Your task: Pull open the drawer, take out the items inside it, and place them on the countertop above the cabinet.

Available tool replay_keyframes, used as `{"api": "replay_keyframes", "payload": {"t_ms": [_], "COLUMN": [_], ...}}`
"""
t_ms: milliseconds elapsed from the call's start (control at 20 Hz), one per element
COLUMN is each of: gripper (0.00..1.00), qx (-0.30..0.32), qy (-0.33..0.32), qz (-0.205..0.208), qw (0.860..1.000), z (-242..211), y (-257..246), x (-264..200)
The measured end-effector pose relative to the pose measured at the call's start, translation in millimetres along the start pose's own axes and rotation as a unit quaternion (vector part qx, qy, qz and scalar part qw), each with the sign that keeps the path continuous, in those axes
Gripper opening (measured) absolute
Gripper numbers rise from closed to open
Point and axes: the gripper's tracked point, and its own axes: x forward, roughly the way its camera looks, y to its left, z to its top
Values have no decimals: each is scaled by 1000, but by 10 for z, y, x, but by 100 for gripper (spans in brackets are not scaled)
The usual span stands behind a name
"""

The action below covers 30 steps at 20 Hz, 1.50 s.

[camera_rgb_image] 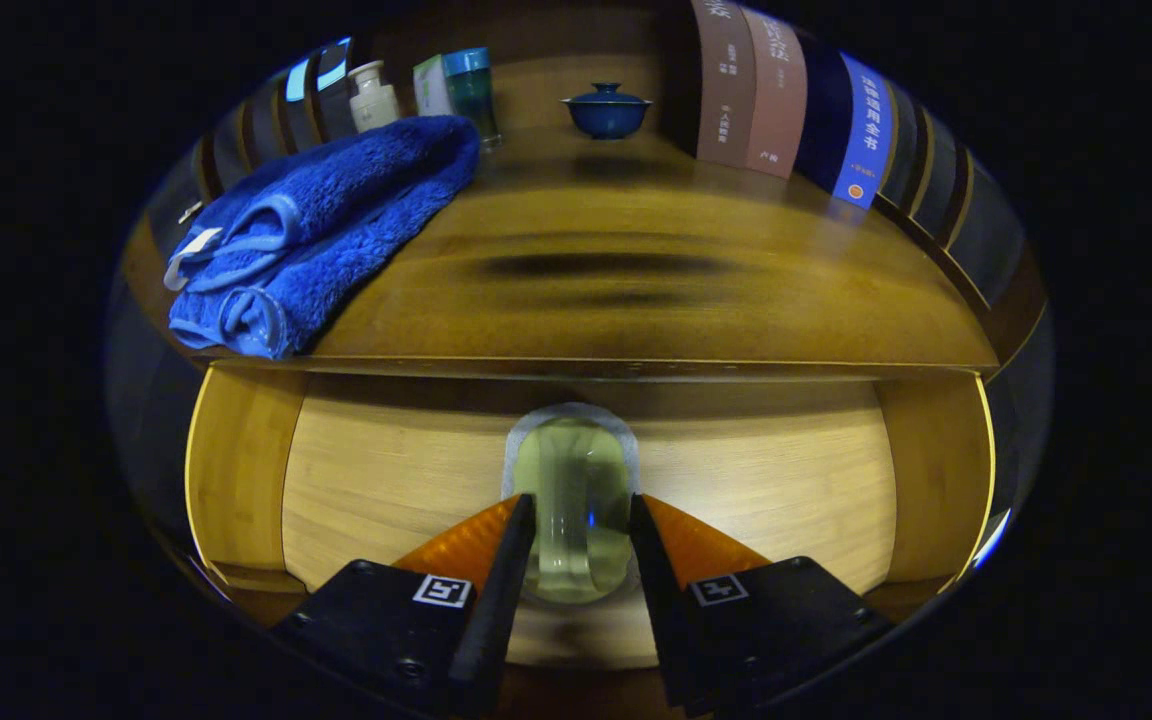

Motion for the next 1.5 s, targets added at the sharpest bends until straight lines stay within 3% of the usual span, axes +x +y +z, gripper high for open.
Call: {"api": "replay_keyframes", "payload": {"t_ms": [150, 550, 800, 1100, 1400, 1500], "gripper": [25, 25, 25, 25, 25, 25], "qx": [-11, -16, -21, -2, 18, 12], "qy": [-16, -19, -68, -160, -206, -194], "qz": [-16, -2, 8, 16, 27, 36], "qw": [1000, 1000, 997, 987, 978, 980], "z": [31, -48, 24, 550, 1184, 1166], "y": [-40, -6, 56, 34, -37, -20], "x": [-57, -165, -640, -1250, -1409, -1383]}}
